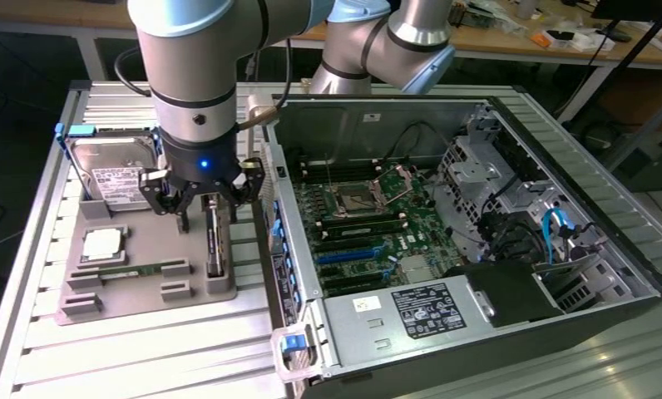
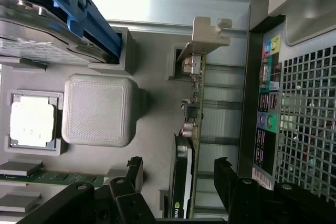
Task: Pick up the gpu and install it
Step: 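Pick up the gpu and move the gpu toward the slot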
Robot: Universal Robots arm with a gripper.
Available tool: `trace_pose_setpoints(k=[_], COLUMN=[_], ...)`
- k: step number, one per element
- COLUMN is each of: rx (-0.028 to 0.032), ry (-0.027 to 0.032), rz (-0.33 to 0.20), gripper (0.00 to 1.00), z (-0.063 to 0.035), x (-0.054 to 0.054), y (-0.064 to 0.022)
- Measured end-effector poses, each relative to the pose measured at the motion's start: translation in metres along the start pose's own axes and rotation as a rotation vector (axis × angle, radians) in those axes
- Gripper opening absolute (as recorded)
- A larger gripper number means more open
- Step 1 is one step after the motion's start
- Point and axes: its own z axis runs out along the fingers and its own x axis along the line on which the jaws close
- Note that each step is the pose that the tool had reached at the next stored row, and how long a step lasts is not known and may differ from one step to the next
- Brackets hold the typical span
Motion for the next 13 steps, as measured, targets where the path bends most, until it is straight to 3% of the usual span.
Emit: trace_pose_setpoints(k=[10,13], rx=[0.0235,0.0245], ry=[0.0018,0.0018], rz=[0.000,0.000], gripper=[0.66,0.66], z=[0.0001,0.0001], x=[0.0001,0.0001], y=[0.0000,0.0000])
